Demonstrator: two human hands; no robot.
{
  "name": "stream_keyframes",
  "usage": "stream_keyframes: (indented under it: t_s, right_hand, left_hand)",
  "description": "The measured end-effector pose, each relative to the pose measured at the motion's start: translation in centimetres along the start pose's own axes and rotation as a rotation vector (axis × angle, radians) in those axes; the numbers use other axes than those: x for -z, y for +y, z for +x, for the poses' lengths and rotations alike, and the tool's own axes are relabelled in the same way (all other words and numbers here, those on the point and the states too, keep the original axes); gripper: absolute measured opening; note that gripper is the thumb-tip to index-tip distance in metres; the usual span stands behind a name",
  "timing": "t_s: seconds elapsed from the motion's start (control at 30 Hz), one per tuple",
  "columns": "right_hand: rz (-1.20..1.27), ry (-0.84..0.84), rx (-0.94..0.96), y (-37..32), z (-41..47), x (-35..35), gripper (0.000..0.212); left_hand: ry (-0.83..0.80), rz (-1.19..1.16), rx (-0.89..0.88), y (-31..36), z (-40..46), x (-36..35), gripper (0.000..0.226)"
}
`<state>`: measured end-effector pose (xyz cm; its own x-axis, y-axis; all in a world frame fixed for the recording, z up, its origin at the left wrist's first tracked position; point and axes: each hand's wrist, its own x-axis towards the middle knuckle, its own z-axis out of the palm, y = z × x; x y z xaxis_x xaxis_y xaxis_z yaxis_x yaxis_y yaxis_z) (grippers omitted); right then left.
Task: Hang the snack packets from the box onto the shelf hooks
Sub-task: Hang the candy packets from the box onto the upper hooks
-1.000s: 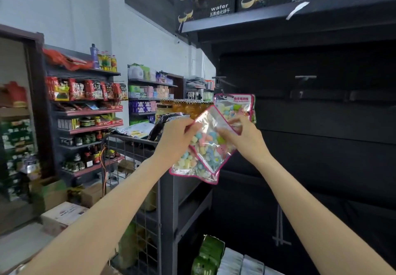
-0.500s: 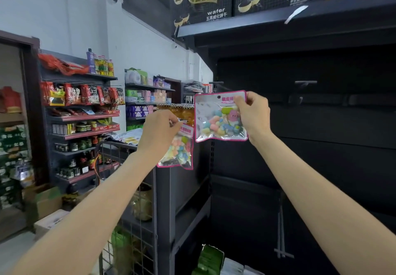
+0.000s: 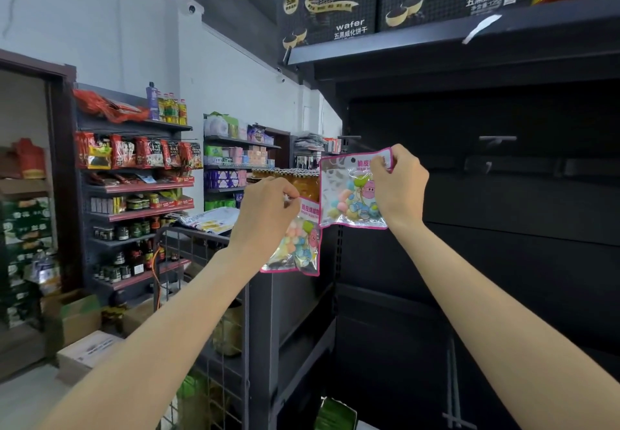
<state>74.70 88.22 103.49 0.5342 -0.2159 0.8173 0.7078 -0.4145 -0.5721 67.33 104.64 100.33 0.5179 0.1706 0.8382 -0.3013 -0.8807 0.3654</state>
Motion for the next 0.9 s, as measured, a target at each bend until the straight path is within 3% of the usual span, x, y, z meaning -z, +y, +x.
stream_keyframes:
  t_s: [0.23,0.4,0.73,0.9]
  right_hand:
    - [-0.049,0.013,0.045,0.2,0.4,-0.2,0.021]
    - [-0.184,-0.034,0.000,1.7,1.3,-0.6,0.010]
    - [-0.590,-0.185,-0.188,3.8,2.9,-0.3,0.029]
    - [-0.537,-0.104,-0.069,3.6,1.8,-0.6,0.044]
  left_hand:
    - [0.006,-0.033,-0.014,0.0,0.1,0.2,0.010]
    - [0.020,-0.047,-0.028,0.4,0.2,0.2,0.009]
    - [0.014,-0.080,-0.039,1.1,0.2,-0.3,0.008]
    - [0.009,-0.140,-0.060,1.3,0.2,0.0,0.007]
